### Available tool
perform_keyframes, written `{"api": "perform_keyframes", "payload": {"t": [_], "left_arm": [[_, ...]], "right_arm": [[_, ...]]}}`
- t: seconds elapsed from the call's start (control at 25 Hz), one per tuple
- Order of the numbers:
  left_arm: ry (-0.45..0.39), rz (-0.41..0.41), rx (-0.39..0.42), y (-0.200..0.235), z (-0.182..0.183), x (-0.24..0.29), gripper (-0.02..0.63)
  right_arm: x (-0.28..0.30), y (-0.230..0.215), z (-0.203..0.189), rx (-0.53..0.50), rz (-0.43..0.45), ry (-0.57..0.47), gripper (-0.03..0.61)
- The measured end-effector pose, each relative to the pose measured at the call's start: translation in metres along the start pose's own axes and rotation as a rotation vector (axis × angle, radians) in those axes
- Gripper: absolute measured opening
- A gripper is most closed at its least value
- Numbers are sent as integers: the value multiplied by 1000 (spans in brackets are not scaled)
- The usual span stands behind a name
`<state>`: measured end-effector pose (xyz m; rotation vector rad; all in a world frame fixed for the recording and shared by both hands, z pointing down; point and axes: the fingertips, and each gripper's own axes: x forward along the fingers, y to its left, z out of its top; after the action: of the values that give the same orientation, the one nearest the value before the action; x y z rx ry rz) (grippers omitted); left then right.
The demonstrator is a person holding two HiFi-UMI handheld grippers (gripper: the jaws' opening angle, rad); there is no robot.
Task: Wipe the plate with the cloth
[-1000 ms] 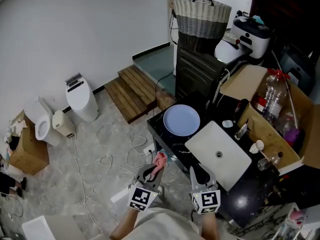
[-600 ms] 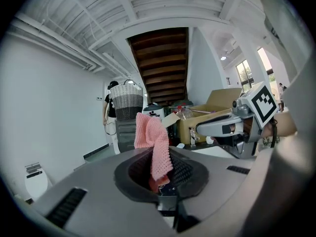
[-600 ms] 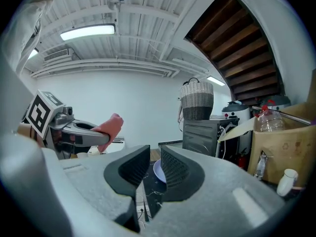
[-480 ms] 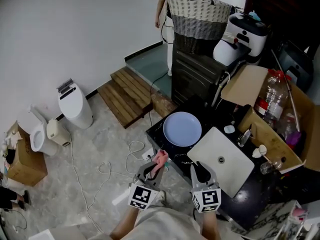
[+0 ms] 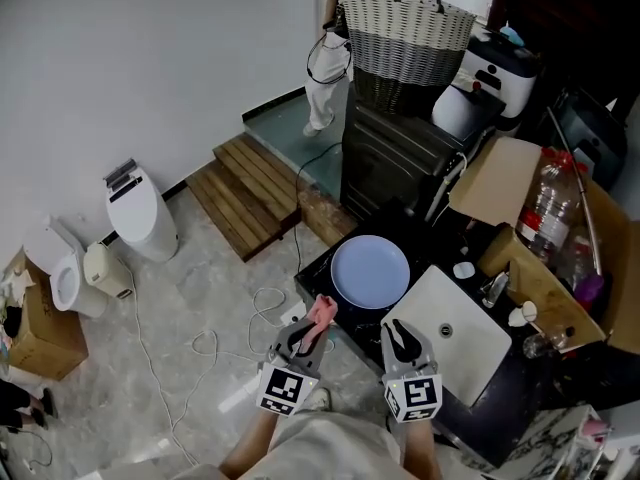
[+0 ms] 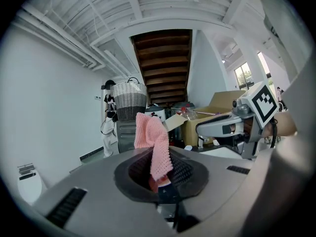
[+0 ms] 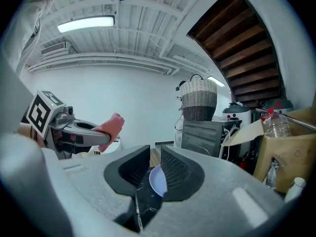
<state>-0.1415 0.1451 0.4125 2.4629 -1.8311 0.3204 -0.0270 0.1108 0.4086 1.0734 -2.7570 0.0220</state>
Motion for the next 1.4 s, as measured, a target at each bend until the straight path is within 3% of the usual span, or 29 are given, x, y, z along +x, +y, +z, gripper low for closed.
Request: {"api": "perform_keyframes", "payload": {"t": [0.52,1.0,1.4], "left_arm": [[2,-45,-18,27,-7,38,34],[37,-57,-13,36,-12,100,34],[126,-73,-11,36,-33,157,34]], "right_arm": [[32,-18,-13,34,-72,46,74],[74,-67,-30,74,-67,85,74],[105,-109,-60,127,-53,144,74]]}}
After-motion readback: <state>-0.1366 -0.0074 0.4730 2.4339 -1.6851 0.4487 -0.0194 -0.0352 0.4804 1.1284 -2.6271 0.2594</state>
